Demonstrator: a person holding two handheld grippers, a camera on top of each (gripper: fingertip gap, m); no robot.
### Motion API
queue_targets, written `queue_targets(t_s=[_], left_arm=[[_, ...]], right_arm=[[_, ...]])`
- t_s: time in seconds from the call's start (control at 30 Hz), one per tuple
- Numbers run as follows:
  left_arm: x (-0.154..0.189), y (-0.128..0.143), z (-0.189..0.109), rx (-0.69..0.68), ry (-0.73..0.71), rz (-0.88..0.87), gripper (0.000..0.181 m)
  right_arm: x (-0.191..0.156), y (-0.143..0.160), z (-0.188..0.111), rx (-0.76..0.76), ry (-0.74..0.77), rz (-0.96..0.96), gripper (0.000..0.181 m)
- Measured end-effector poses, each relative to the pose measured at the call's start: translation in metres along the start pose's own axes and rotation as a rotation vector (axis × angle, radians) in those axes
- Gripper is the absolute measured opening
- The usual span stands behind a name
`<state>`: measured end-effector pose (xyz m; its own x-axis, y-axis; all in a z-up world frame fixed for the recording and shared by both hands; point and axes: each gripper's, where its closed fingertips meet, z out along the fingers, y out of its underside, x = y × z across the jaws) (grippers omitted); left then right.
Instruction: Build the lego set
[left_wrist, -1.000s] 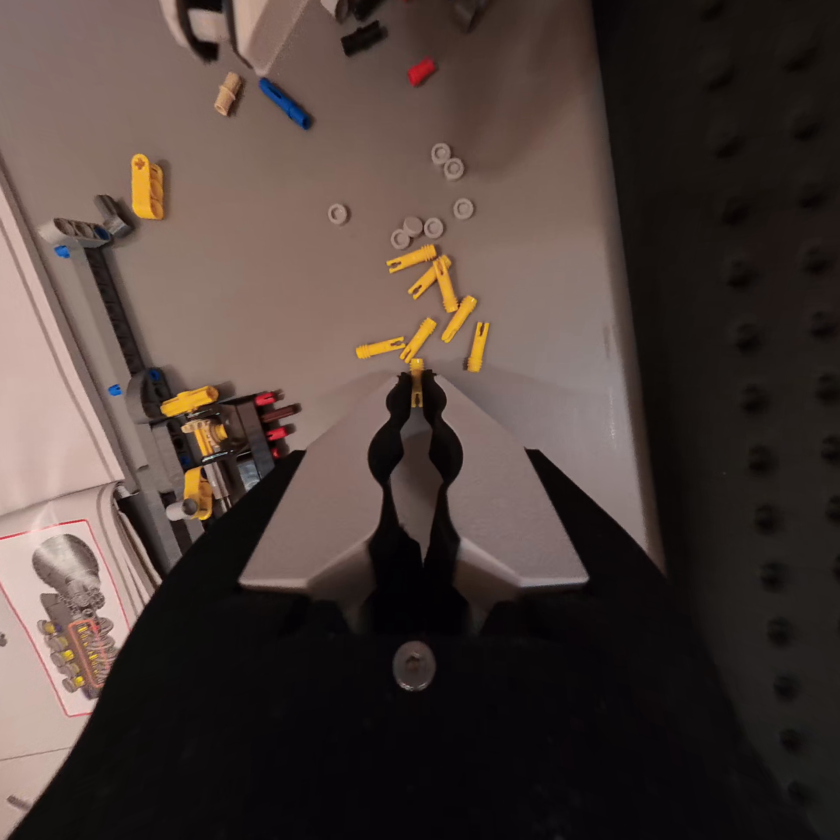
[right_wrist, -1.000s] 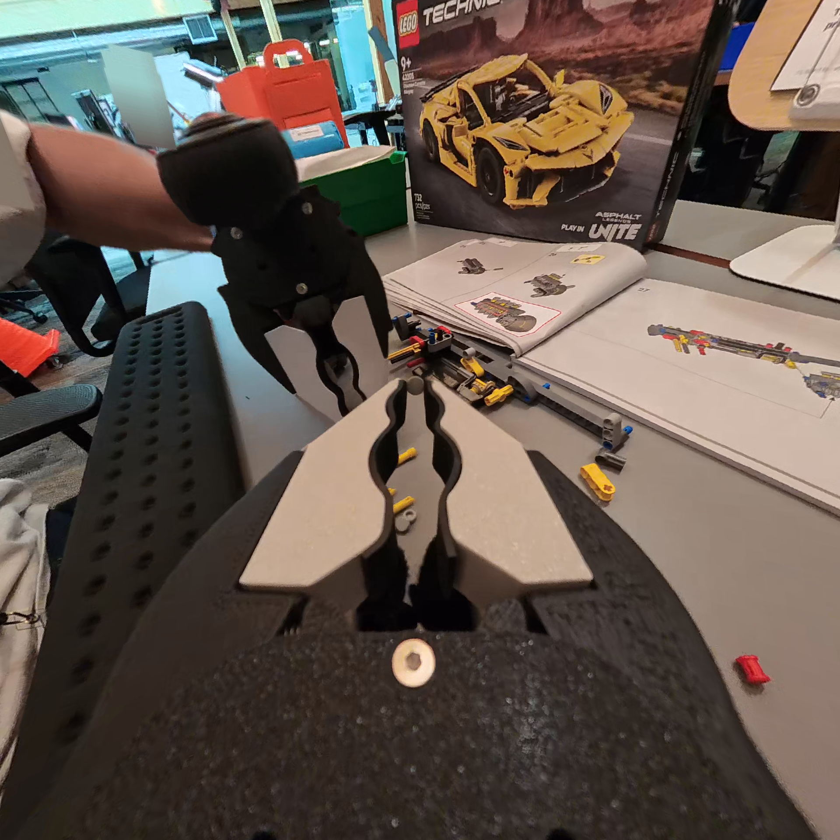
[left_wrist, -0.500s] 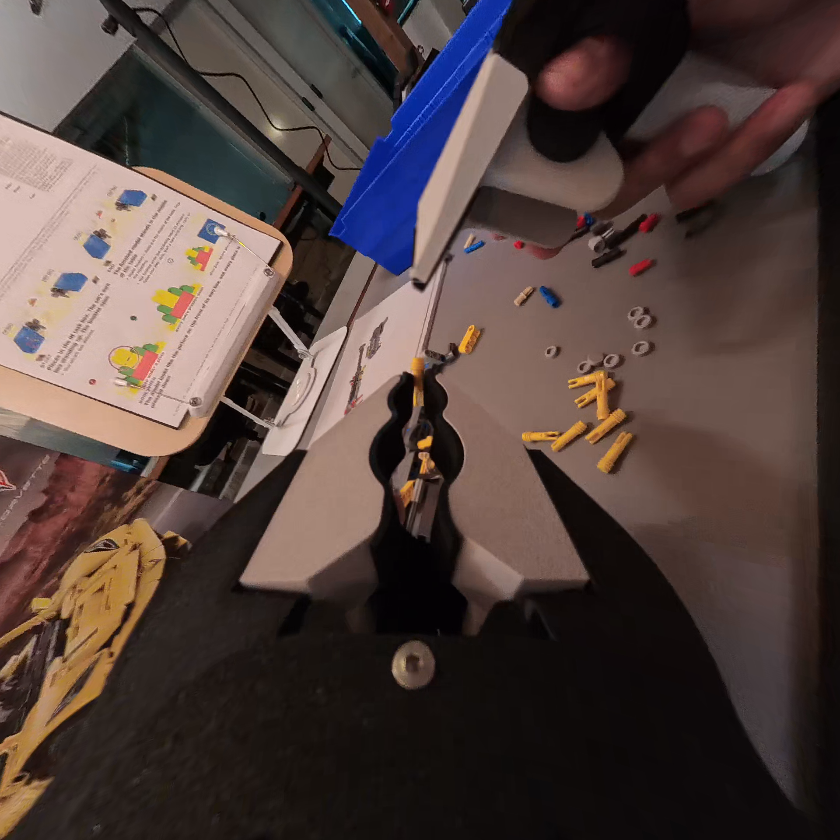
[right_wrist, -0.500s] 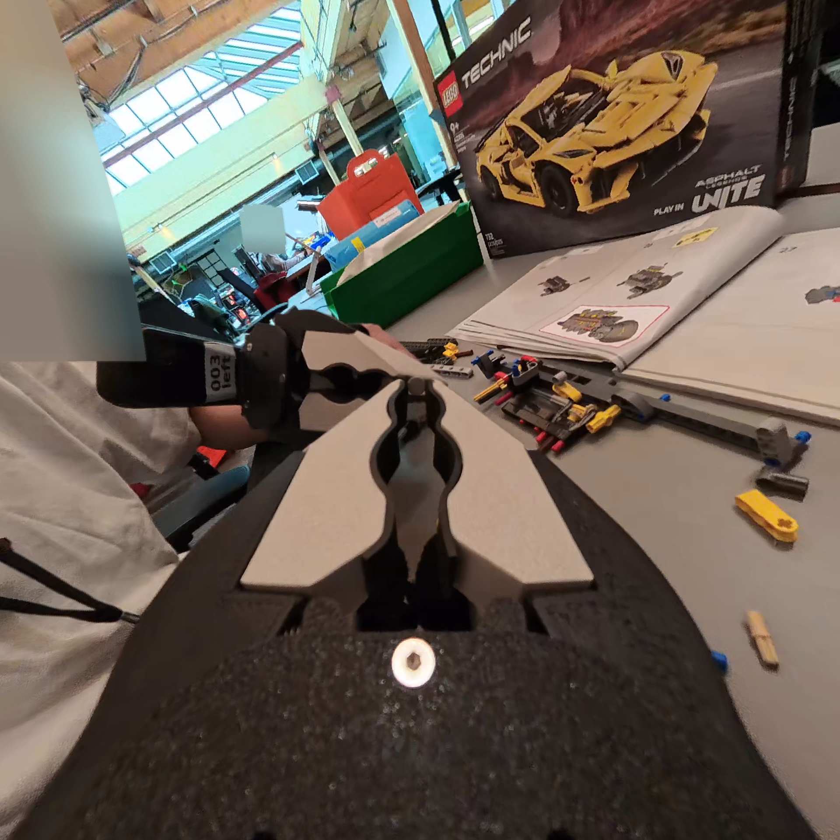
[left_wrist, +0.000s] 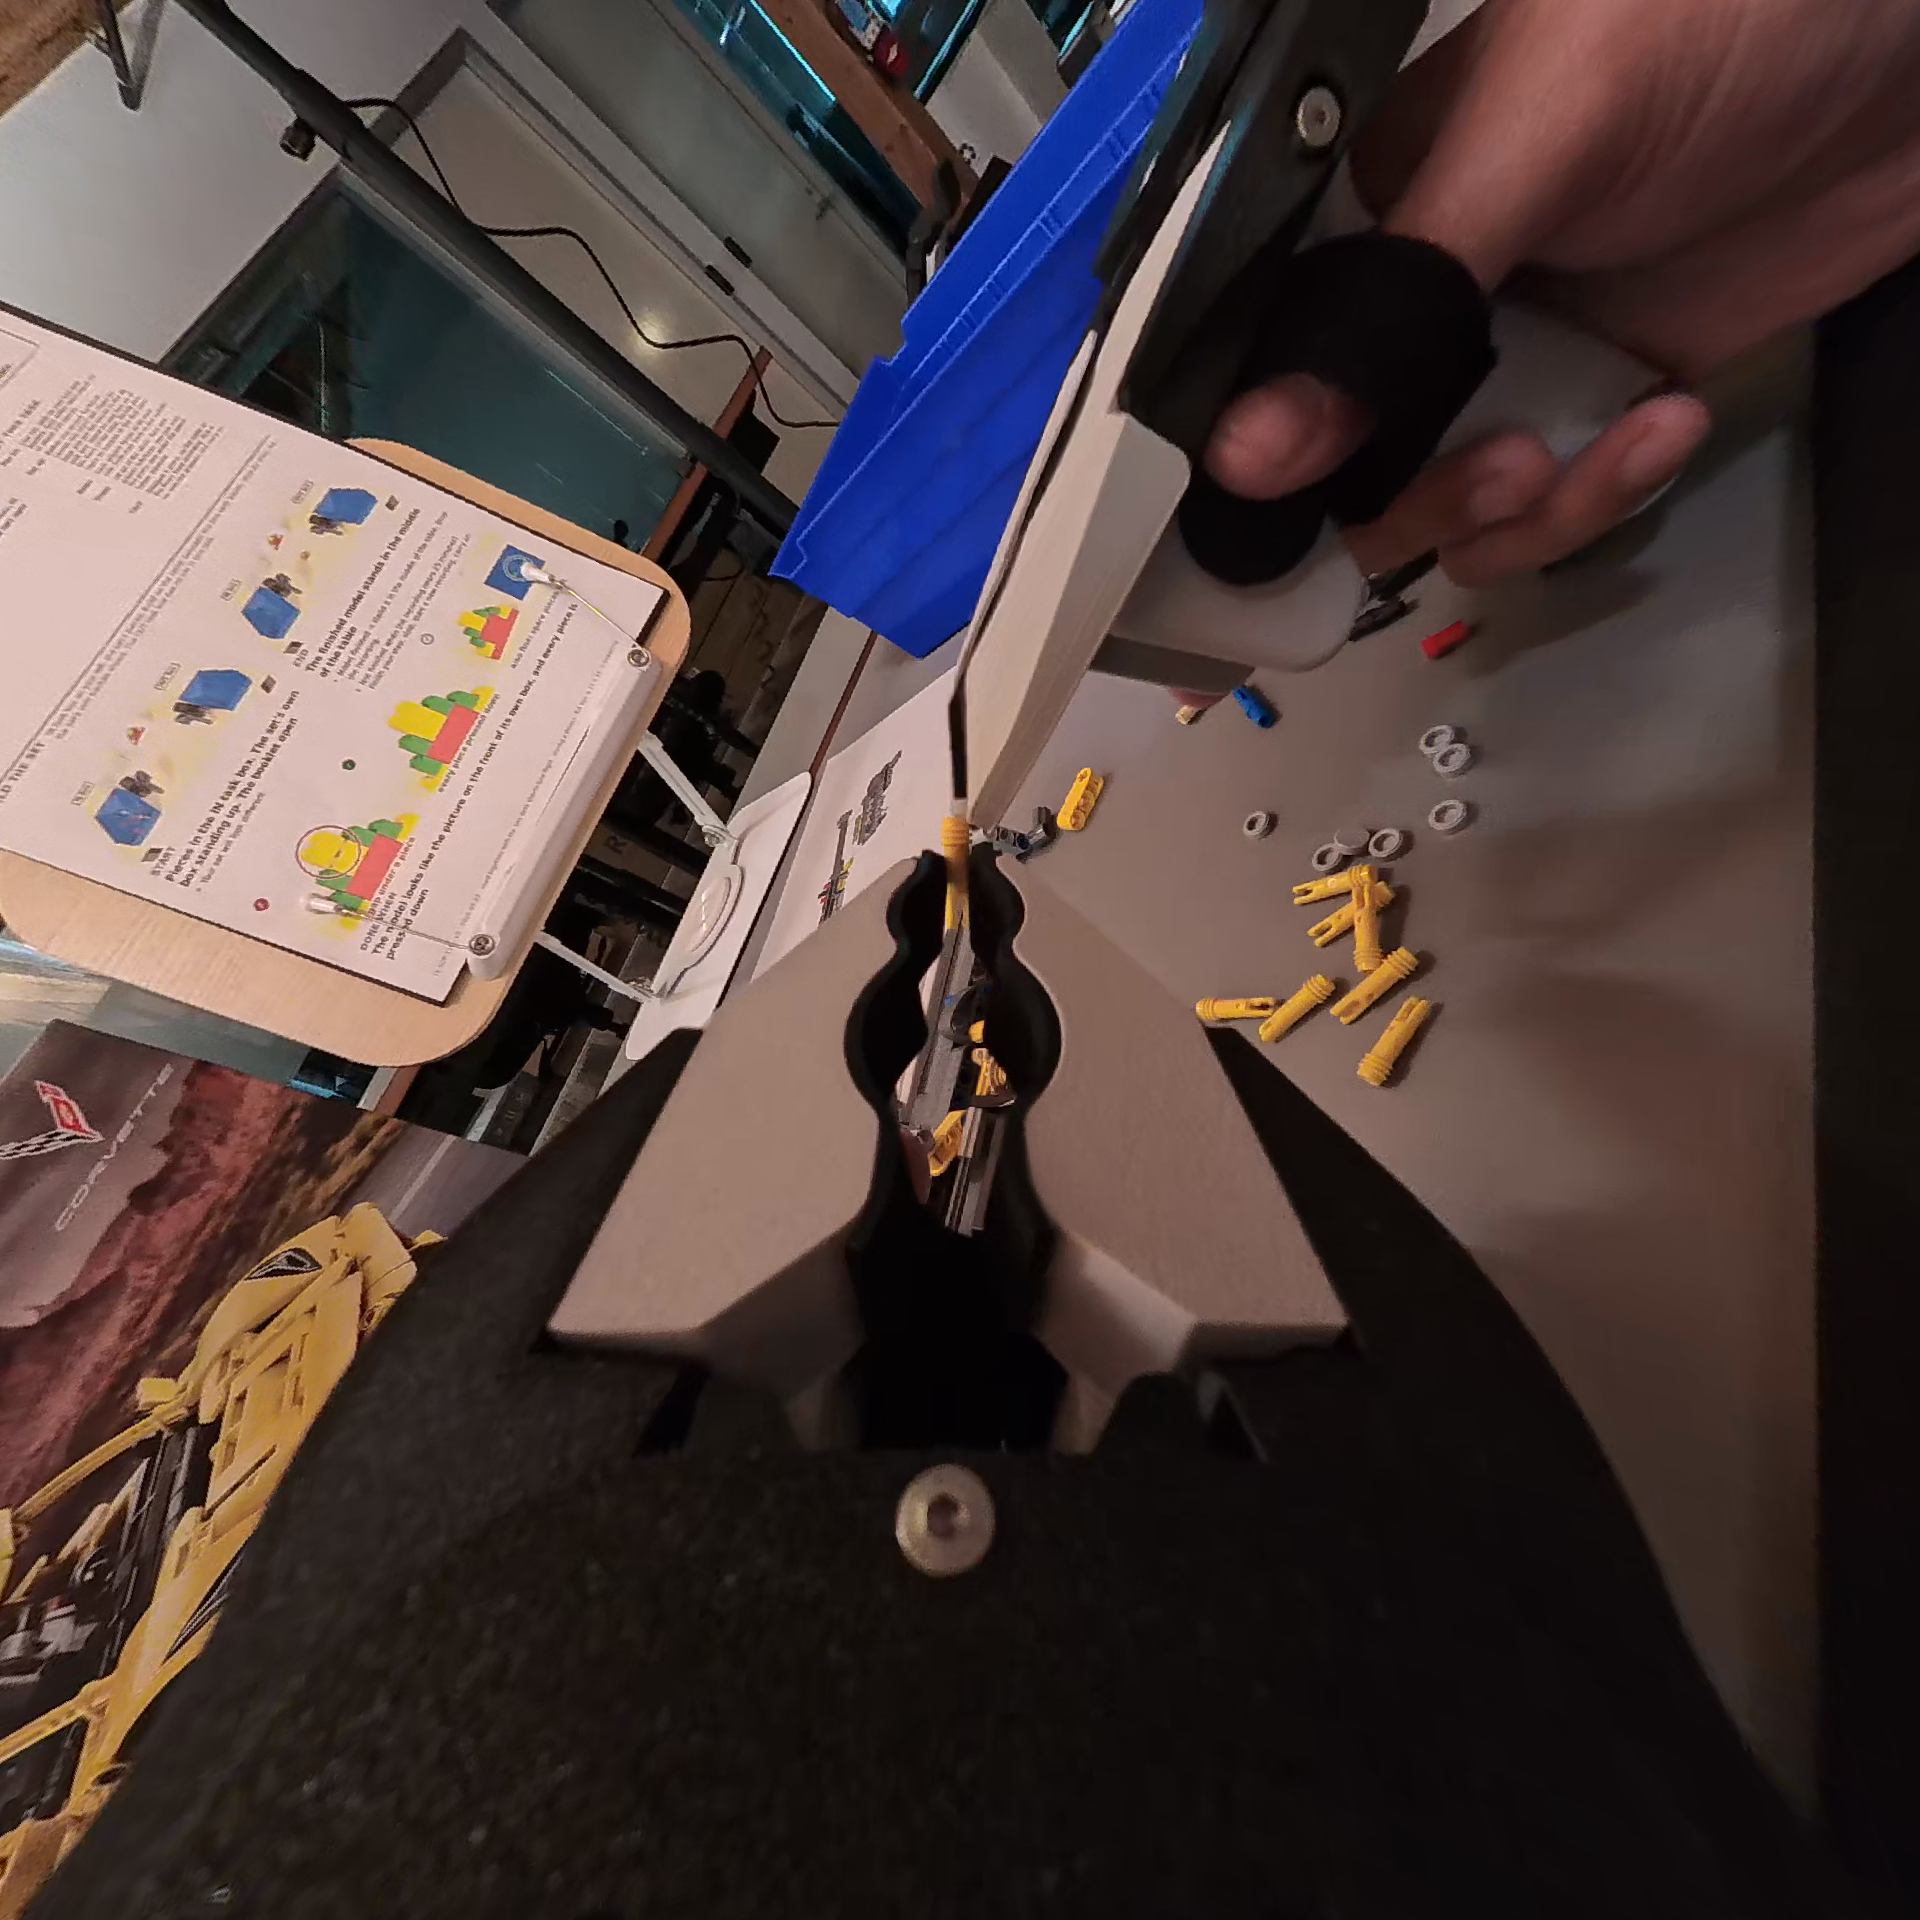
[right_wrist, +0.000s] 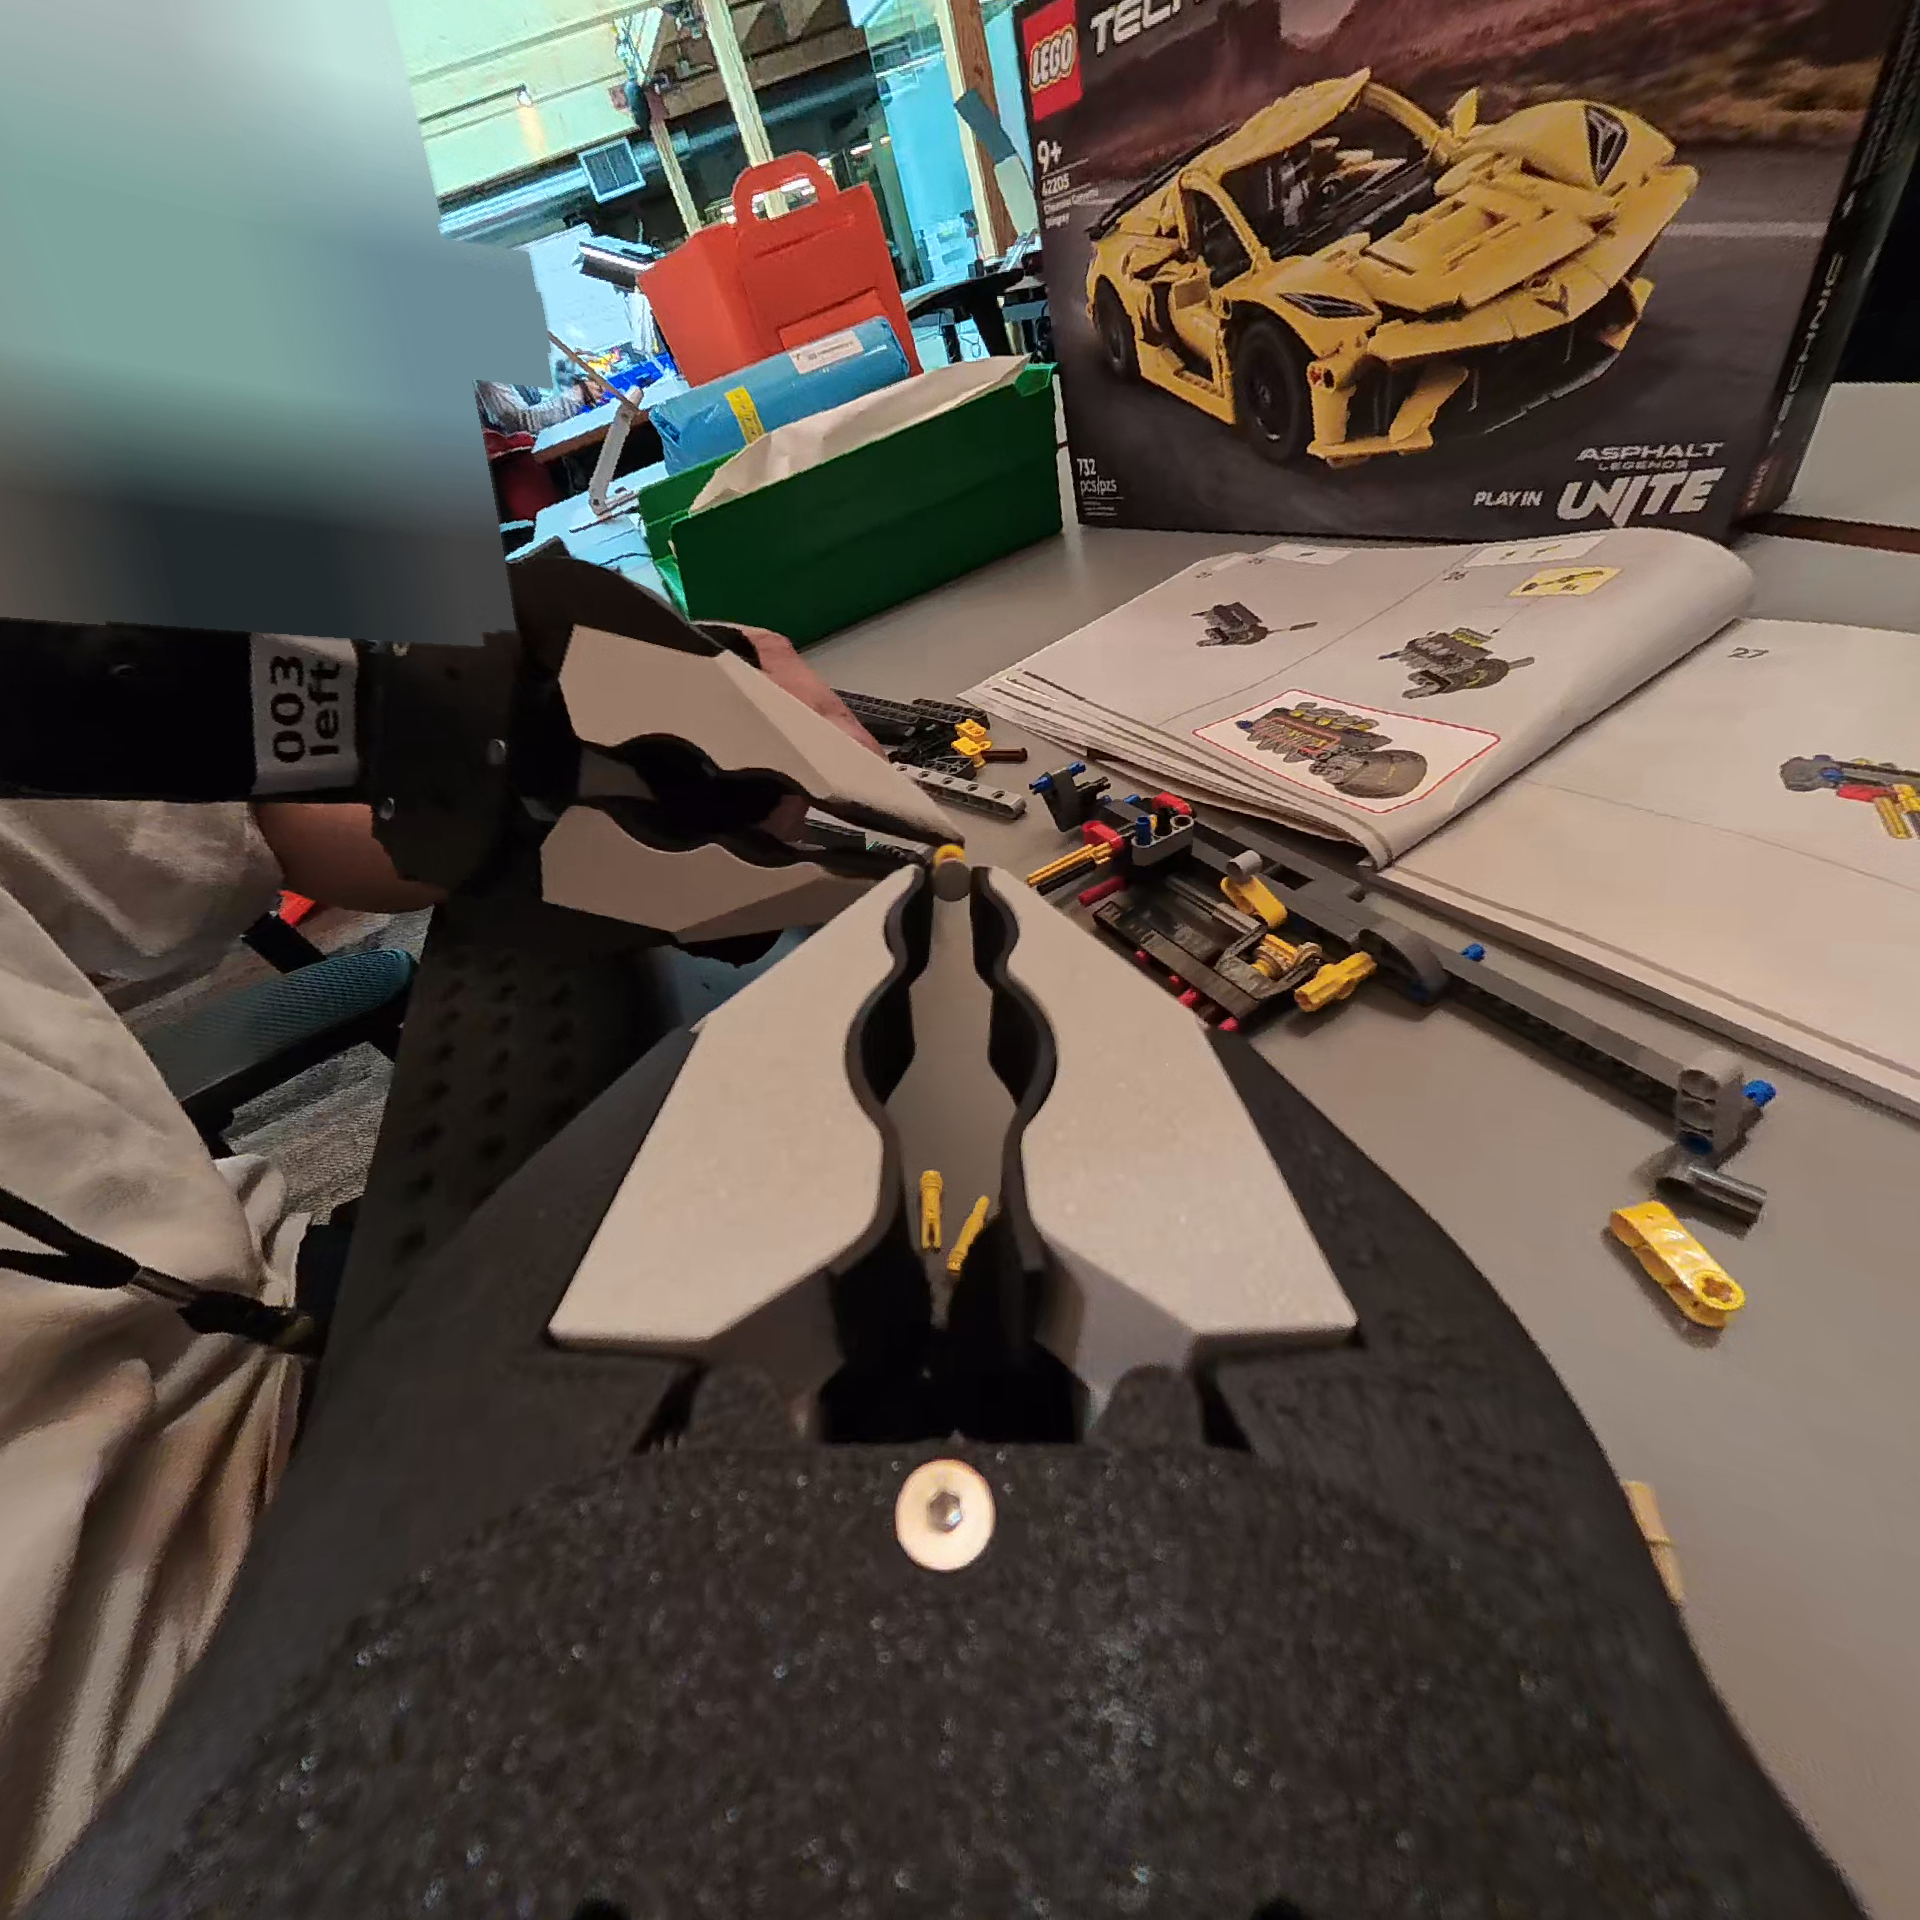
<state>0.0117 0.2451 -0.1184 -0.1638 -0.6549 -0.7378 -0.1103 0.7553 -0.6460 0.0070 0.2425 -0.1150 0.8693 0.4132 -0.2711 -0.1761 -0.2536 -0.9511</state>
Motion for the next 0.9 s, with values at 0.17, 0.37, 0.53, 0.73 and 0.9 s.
queue_targets(t_s=[0.17,0.37,0.53,0.73,0.9], left_arm=[[0.0011,0.0,0.0004,0.01,0.002,0.017,0.003],[0.0015,-0.0015,0.0006,0.019,-0.007,0.041,0.003],[0.0023,-0.0005,0.0007,0.015,0.001,0.036,0.002],[0.0012,-0.0006,0.0012,0.003,-0.009,0.012,0.003],[0.0021,-0.003,0.0003,0.011,0.007,-0.053,0.003]], right_arm=[[-0.0013,-0.0006,0.0001,0.005,-0.012,0.009,0.007],[-0.0003,-0.0017,-0.0008,0.013,-0.011,0.015,0.007],[-0.0009,-0.0002,0.0004,0.008,-0.025,0.03,0.007],[-0.0002,-0.0009,0.0008,0.017,-0.02,0.021,0.006],[-0.0034,-0.002,0.0007,0.026,-0.029,-0.021,0.006]])
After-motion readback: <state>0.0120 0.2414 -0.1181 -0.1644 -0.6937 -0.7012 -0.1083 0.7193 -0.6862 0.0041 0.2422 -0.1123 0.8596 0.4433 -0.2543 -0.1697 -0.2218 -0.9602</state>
